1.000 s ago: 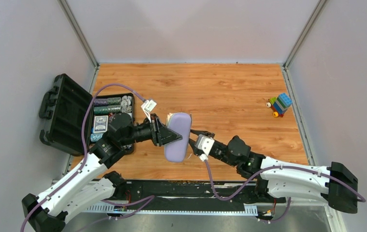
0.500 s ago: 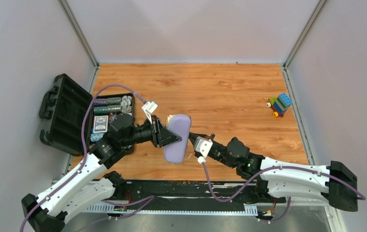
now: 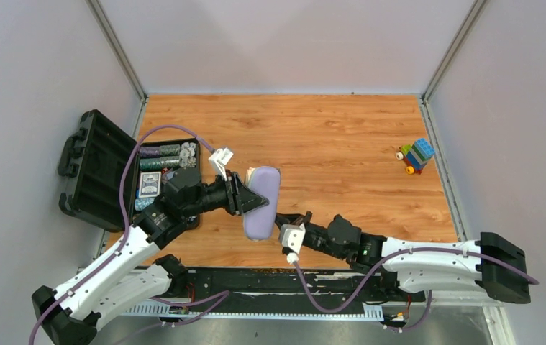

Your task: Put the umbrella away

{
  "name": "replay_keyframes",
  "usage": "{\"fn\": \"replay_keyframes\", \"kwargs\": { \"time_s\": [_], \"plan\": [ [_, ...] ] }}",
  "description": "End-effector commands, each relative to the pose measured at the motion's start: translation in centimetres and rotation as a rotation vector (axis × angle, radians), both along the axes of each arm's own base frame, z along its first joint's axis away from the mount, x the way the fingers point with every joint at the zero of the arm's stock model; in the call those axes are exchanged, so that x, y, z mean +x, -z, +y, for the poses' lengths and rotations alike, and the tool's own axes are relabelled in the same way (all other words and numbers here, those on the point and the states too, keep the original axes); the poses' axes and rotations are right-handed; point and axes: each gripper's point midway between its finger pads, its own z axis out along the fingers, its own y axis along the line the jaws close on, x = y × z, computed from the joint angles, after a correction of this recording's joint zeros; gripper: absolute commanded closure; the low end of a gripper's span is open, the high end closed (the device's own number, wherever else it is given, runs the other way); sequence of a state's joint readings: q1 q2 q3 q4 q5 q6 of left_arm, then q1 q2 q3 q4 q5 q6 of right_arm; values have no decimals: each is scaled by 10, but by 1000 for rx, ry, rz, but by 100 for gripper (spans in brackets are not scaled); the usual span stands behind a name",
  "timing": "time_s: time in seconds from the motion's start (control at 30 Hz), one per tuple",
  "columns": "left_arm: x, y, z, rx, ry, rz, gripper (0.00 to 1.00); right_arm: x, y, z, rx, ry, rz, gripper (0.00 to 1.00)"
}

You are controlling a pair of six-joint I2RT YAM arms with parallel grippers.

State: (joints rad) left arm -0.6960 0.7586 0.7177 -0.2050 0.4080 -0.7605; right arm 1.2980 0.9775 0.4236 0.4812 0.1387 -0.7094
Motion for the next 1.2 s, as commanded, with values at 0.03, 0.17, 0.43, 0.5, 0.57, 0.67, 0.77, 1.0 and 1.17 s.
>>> {"fn": "replay_keyframes", "kwargs": {
  "time_s": [0.03, 0.17, 0.43, 0.5, 0.57, 0.67, 0.77, 1.0, 1.17],
  "plan": [
    [68, -69, 22, -117, -319, -223, 100, -66, 7, 25, -6, -282, -24, 100],
    [82, -76, 31, -127, -398, -249, 100, -77, 9, 29, 5, -316, 11, 100],
    [107, -53, 62, -109, -626, -252, 100, -66, 0, 61, 132, -186, 279, 100],
    [111, -36, 69, -82, -671, -243, 100, -61, -9, 68, 198, -138, 366, 100],
    [113, -19, 74, -54, -697, -227, 100, -59, -20, 72, 270, -118, 445, 100],
    [114, 3, 79, -37, -732, -184, 100, -60, -30, 80, 346, -133, 520, 100],
    [113, 19, 82, -57, -759, -152, 100, -62, -23, 93, 357, -127, 621, 100],
    [115, 42, 94, -41, -820, -137, 100, -64, -26, 109, 396, -122, 791, 100],
    [117, 55, 96, -41, -846, -117, 100, -42, -20, 113, 394, 25, 873, 100]
  ]
}}
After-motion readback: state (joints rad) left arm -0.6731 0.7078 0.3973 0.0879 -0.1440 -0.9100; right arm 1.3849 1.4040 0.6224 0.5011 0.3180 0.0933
